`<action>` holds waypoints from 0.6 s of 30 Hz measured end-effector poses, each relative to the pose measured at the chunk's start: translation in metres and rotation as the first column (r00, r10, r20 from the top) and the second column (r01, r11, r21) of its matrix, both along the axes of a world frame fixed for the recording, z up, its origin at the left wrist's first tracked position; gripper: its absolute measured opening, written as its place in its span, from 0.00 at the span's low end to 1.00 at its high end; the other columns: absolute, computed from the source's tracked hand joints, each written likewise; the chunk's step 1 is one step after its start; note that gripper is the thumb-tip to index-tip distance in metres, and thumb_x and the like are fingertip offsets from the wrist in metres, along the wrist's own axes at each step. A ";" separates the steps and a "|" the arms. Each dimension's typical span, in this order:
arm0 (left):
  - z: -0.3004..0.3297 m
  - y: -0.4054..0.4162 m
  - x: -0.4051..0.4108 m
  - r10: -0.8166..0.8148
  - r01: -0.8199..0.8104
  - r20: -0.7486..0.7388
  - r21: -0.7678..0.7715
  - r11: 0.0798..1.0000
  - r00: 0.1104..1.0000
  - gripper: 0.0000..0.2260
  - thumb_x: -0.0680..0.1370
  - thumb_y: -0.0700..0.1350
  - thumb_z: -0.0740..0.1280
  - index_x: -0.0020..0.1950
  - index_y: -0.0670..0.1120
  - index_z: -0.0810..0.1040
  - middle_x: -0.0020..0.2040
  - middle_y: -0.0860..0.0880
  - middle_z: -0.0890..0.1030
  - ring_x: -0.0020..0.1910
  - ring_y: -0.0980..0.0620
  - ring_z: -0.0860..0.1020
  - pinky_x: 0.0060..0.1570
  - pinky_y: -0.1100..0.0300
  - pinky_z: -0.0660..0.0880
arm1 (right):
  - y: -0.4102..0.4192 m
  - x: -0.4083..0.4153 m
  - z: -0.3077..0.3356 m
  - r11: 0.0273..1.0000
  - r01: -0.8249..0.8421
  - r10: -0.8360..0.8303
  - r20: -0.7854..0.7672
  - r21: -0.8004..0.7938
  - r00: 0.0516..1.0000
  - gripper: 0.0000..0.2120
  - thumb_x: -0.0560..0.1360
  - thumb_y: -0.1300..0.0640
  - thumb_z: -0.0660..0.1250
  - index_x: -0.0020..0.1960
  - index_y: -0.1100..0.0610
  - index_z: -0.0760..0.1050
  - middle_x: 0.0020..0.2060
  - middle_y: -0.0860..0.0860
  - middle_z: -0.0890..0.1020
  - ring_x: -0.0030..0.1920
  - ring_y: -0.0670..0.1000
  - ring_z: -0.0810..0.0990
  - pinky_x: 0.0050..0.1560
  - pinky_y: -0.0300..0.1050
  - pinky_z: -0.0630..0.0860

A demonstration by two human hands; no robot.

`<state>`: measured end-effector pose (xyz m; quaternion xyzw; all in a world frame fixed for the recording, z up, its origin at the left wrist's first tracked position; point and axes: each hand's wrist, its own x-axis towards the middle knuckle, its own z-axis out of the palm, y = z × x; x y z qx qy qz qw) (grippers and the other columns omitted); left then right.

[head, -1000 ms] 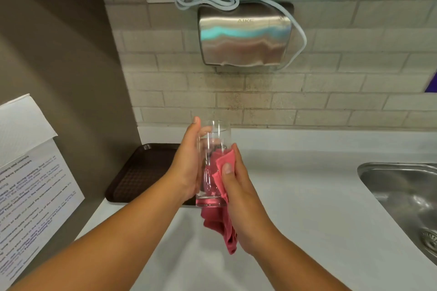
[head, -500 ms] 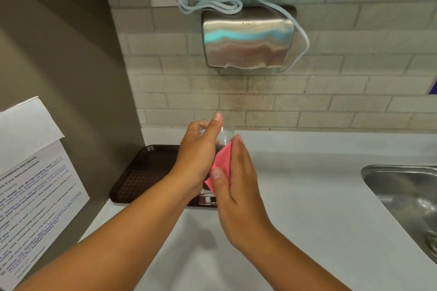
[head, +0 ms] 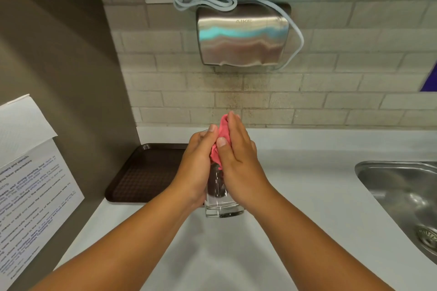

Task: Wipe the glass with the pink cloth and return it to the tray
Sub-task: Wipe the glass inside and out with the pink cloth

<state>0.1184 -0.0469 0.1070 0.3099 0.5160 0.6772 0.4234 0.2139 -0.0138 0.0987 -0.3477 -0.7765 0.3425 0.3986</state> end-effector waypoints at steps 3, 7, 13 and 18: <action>-0.001 -0.001 0.000 -0.017 0.016 0.034 0.024 1.000 0.999 0.26 0.81 0.59 0.69 0.67 0.39 0.77 0.56 0.40 0.89 0.57 0.42 0.88 0.60 0.41 0.82 | 0.005 0.003 0.001 0.987 -0.071 0.047 -0.166 -0.144 0.985 0.26 0.87 0.45 0.51 0.83 0.40 0.49 0.83 0.41 0.57 0.81 0.41 0.55 0.78 0.35 0.49; -0.004 0.000 0.001 -0.022 0.021 0.027 0.036 0.999 0.999 0.23 0.80 0.63 0.69 0.59 0.42 0.79 0.38 0.48 0.82 0.36 0.50 0.85 0.36 0.52 0.83 | 0.010 0.015 0.005 0.901 -0.218 0.078 -0.354 -0.376 0.932 0.22 0.86 0.40 0.53 0.79 0.36 0.62 0.72 0.46 0.79 0.69 0.48 0.79 0.72 0.56 0.73; 0.016 0.007 -0.019 -0.059 0.057 0.178 0.013 0.998 0.982 0.26 0.80 0.67 0.65 0.61 0.45 0.81 0.40 0.44 0.85 0.37 0.45 0.85 0.36 0.52 0.84 | -0.019 0.023 -0.016 0.913 -0.254 0.169 -0.272 -0.318 0.947 0.23 0.85 0.39 0.52 0.80 0.31 0.56 0.76 0.36 0.71 0.74 0.40 0.72 0.76 0.54 0.70; 0.005 0.010 -0.021 -0.066 0.073 0.235 -0.020 0.997 0.970 0.26 0.82 0.66 0.63 0.64 0.45 0.78 0.55 0.37 0.82 0.47 0.42 0.85 0.45 0.51 0.83 | -0.032 0.018 -0.015 0.992 -0.124 0.122 0.051 0.028 0.991 0.32 0.82 0.40 0.49 0.78 0.33 0.34 0.81 0.31 0.40 0.78 0.33 0.45 0.80 0.44 0.55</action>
